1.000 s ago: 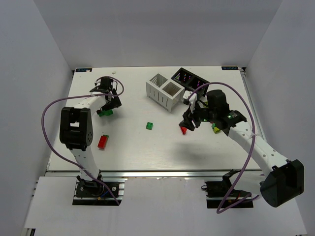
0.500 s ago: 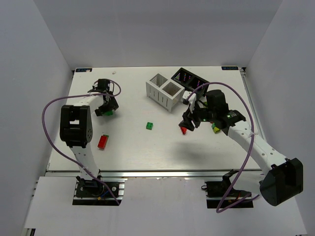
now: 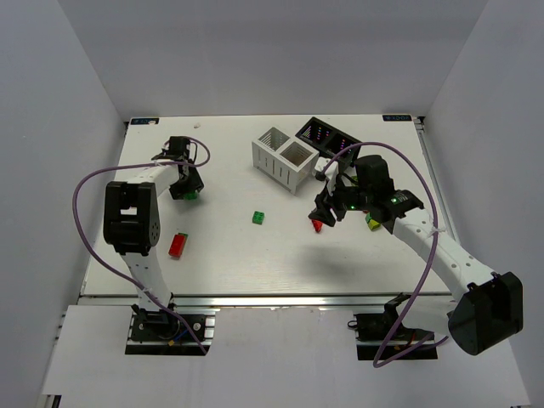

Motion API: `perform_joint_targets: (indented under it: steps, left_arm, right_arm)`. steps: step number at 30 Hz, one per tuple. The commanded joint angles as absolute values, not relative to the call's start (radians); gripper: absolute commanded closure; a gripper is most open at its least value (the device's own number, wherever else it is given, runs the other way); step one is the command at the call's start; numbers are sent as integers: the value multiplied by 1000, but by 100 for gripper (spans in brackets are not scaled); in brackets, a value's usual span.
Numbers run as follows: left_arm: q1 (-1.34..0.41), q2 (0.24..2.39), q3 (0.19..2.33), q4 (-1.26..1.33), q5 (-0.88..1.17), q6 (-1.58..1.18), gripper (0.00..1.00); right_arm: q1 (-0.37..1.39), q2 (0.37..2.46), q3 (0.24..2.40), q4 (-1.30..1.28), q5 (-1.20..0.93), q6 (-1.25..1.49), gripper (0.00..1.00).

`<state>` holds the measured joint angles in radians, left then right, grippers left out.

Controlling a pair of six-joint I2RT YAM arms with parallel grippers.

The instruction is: Sort the legos into containers by color

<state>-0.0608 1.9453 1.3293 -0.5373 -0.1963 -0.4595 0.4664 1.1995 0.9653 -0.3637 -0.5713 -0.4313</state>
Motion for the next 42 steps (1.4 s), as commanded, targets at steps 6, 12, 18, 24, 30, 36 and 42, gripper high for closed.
perform_joint_targets:
  steps: [6, 12, 18, 24, 30, 36, 42]
  left_arm:
    - [-60, 1896, 1325, -488, -45, -370, 42]
    - [-61, 1901, 1315, -469, 123, -324, 48]
    - [-80, 1893, 1312, -465, 192, -282, 50]
    - [-101, 1872, 1302, -449, 238, -264, 51]
    - [-136, 1821, 1289, -431, 282, -252, 53]
    - [-222, 1708, 1269, -403, 330, -221, 53]
    - [-356, 1641, 1255, -393, 380, -149, 54]
  right_arm:
    - [471, 1204, 963, -342, -572, -451, 42]
    - [471, 1207, 963, -344, -572, -451, 42]
    - [471, 1210, 963, -345, -574, -451, 42]
    - [471, 1213, 965, -348, -575, -451, 42]
    - [471, 1221, 968, -341, -577, -430, 42]
    - [471, 1250, 977, -322, -607, -361, 42]
    - [469, 1267, 974, -276, -626, -198, 41]
